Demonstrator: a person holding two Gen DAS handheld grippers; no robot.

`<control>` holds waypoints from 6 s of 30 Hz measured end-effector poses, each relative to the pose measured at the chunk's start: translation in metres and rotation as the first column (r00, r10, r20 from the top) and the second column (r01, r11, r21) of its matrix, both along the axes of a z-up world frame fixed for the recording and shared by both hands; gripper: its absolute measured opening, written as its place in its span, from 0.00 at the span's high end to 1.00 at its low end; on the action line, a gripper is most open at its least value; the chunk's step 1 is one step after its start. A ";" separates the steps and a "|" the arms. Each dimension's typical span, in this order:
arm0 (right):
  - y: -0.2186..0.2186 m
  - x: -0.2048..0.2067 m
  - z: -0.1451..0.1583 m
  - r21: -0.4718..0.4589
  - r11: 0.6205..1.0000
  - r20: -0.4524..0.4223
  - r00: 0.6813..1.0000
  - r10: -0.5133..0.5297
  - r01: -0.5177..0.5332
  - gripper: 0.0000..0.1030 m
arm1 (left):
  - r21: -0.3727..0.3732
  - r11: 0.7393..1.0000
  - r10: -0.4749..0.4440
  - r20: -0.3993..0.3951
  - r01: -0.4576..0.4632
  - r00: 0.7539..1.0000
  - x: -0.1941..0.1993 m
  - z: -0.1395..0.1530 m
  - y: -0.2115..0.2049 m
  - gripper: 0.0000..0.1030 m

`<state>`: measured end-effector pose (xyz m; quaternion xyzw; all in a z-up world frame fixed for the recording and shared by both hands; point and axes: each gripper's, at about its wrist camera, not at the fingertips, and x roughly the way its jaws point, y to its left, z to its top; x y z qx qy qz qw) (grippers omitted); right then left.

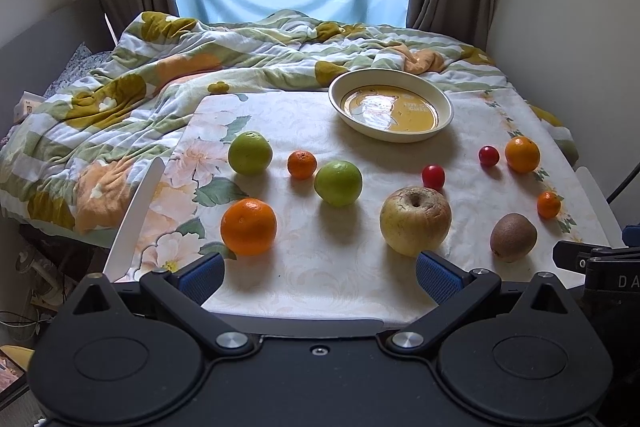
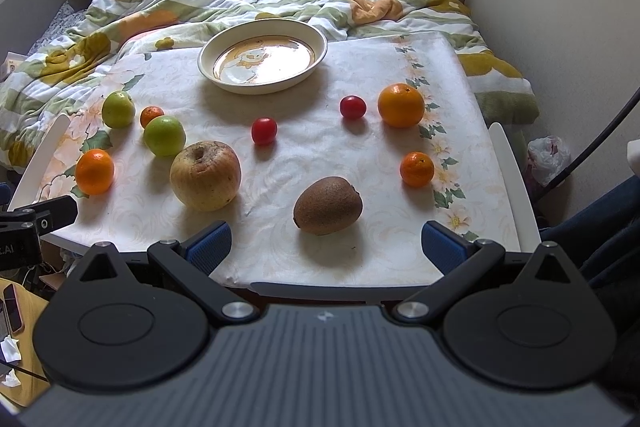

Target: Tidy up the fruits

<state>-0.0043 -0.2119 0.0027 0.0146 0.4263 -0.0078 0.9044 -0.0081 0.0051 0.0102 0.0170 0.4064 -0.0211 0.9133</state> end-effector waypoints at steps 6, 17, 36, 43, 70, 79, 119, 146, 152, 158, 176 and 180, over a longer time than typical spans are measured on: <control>0.000 0.000 0.000 0.000 1.000 0.000 1.000 0.000 0.000 0.00 | 0.000 1.000 0.000 0.000 0.000 1.000 0.000 0.000 0.000 0.00; -0.003 0.000 0.000 0.003 1.000 0.001 1.000 -0.002 0.002 0.00 | 0.001 1.000 -0.004 0.001 0.004 1.000 0.000 0.000 -0.005 0.00; -0.047 0.024 -0.030 0.020 0.989 0.004 0.990 0.143 -0.144 0.00 | 0.114 0.980 -0.165 0.038 0.160 0.985 0.034 -0.034 -0.056 0.00; -0.055 0.041 -0.063 -0.021 0.963 0.019 0.963 0.270 -0.269 0.00 | 0.066 0.972 -0.227 -0.018 0.228 0.974 0.069 -0.064 -0.070 0.02; -0.033 0.075 -0.112 0.012 0.892 0.013 0.892 0.453 -0.453 0.11 | 0.002 0.980 -0.201 -0.058 0.201 0.978 0.093 -0.098 -0.074 0.25; -0.031 0.082 -0.113 0.009 0.899 0.019 0.898 0.439 -0.439 0.22 | 0.011 0.984 -0.178 -0.037 0.179 0.983 0.086 -0.093 -0.063 0.25; -0.036 0.247 0.054 0.018 0.934 0.136 0.926 0.352 -0.357 0.22 | 0.014 0.973 -0.231 0.099 0.230 0.968 0.251 0.037 -0.027 0.25; -0.055 0.370 -0.009 0.066 0.973 0.028 0.975 0.219 -0.221 0.22 | 0.062 0.907 -0.413 -0.062 0.417 0.908 0.370 -0.080 -0.086 0.25; -0.056 0.367 -0.012 0.069 0.972 0.023 0.975 0.223 -0.224 0.22 | 0.116 0.908 -0.402 -0.026 0.402 0.915 0.367 -0.082 -0.085 0.10; -0.052 0.365 -0.013 0.069 0.966 0.021 0.968 0.250 -0.251 0.22 | 0.193 0.893 -0.414 0.002 0.406 0.910 0.351 -0.067 -0.079 0.00; -0.011 0.352 -0.040 -0.002 0.895 -0.010 0.895 0.446 -0.446 0.22 | 0.056 0.974 -0.219 -0.022 0.220 0.975 0.306 -0.030 -0.015 0.00; 0.004 0.352 -0.056 -0.032 0.865 -0.040 0.865 0.500 -0.501 0.22 | 0.041 0.981 -0.190 -0.023 0.191 0.982 0.298 -0.029 -0.008 0.00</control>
